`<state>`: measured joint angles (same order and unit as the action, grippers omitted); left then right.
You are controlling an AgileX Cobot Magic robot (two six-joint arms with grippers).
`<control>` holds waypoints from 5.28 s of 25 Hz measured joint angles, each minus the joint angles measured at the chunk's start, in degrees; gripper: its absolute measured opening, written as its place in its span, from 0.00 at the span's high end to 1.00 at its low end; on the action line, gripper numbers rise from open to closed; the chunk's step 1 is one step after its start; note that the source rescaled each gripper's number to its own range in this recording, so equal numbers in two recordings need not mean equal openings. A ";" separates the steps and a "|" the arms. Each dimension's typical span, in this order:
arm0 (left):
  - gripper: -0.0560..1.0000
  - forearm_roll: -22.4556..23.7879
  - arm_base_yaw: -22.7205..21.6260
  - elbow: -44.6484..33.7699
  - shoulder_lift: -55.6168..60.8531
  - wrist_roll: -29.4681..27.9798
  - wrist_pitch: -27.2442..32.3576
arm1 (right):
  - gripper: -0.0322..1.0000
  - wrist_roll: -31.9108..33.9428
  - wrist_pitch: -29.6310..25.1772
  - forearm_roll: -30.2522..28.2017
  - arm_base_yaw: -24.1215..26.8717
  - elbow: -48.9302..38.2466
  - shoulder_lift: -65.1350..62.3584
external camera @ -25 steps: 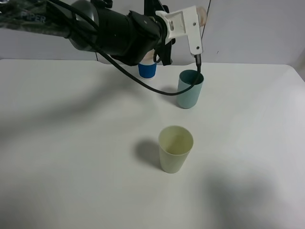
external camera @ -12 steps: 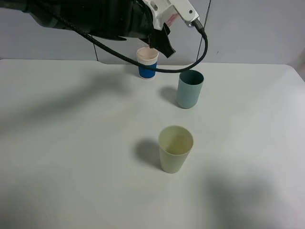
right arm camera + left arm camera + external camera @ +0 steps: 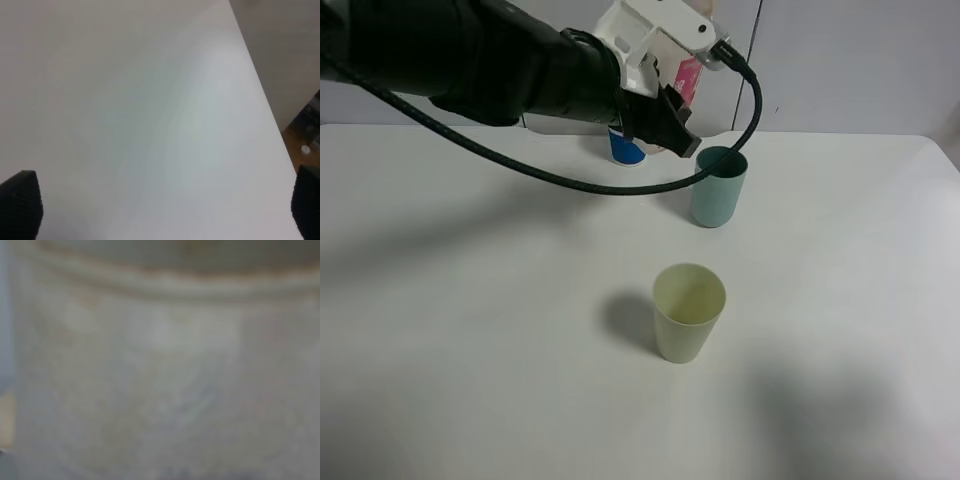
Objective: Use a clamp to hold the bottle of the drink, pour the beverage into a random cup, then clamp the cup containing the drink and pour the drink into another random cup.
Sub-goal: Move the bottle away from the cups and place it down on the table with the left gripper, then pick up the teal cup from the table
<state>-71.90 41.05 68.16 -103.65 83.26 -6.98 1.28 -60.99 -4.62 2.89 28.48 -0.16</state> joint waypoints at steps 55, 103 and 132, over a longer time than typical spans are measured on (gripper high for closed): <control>0.95 106.97 -34.03 -32.87 -7.79 -95.23 -42.32 | 0.00 0.00 0.00 0.00 0.00 0.00 0.00; 0.00 108.21 -34.14 -34.41 -11.53 -94.70 -47.71 | 0.00 0.00 0.00 0.00 0.00 0.00 0.00; 0.00 85.12 -34.14 -51.26 53.06 -96.76 -9.19 | 0.00 0.00 0.00 0.00 0.00 0.00 0.00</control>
<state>13.21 6.91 16.90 -50.59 -13.49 -16.18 1.28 -60.99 -4.62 2.89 28.48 -0.16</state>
